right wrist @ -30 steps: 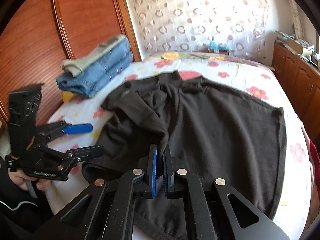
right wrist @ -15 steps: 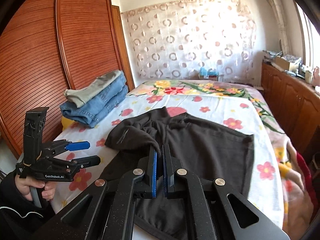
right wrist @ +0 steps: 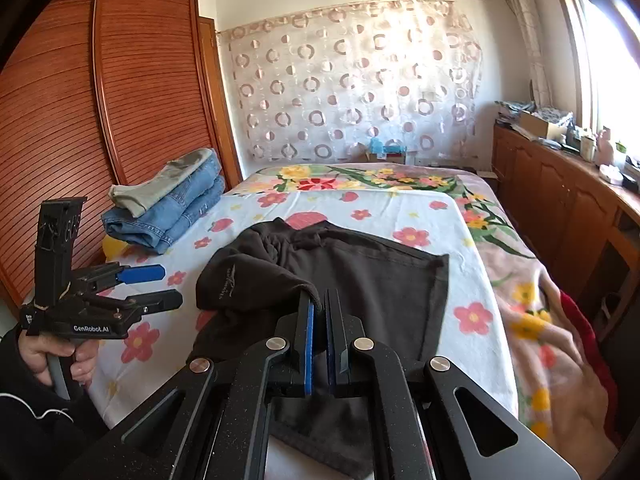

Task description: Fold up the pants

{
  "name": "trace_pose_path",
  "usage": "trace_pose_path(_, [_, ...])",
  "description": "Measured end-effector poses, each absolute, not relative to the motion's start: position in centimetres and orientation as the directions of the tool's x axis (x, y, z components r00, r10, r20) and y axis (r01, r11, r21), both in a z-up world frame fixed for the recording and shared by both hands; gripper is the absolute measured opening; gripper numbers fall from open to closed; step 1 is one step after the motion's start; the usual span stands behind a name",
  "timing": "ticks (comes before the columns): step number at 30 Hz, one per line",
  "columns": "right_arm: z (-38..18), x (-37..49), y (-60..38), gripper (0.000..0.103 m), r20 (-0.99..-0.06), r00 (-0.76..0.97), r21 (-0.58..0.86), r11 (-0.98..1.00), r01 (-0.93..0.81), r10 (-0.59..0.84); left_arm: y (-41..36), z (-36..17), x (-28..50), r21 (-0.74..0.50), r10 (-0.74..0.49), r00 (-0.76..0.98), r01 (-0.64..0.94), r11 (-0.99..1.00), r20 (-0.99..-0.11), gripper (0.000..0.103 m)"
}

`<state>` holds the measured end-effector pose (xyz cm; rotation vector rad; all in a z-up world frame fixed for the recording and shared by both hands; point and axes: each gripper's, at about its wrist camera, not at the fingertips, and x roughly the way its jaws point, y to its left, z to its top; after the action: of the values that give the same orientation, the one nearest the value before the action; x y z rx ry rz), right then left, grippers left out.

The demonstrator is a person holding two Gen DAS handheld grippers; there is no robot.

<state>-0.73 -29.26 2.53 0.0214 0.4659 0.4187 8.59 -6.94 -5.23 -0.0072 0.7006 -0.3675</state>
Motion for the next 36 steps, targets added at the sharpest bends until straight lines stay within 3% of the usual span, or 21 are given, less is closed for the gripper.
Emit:
trace_pose_path(11, [0.7,-3.0,-30.1,0.005,-0.493,0.798,0.134,0.937,-0.323,0.346,-9.0,-5.5,8.0,-0.059,-0.319,0.726,0.36,0.931,-0.61,0.077])
trace_pose_path(22, [-0.7,-2.8,-30.8,0.005,-0.594,0.73,0.178,0.941,-0.288,0.336,-9.3,-6.1,8.1,-0.083,-0.333,0.694,0.368,0.926,-0.638,0.077])
trace_pose_path(30, [-0.8,-2.1,-31.8,0.005,-0.612,0.715,0.184,0.941,-0.285,0.337,-9.9,-7.0,7.9,-0.083,-0.334,0.673,0.377,0.922,-0.66,0.077])
trace_pose_path(34, [-0.5,-2.4,-31.8,0.023,-0.612,0.727,0.161,0.949,-0.272,0.312,-9.6,-7.0,7.8,-0.08,-0.326,0.681,0.366,0.927,-0.656,0.077])
trace_pose_path(36, [0.0,-3.0,-31.8,0.024,-0.594,0.743,0.143,0.95,-0.279,0.307,-9.4,-6.7,7.8,-0.072,-0.316,0.692,0.357,0.931,-0.649,0.077])
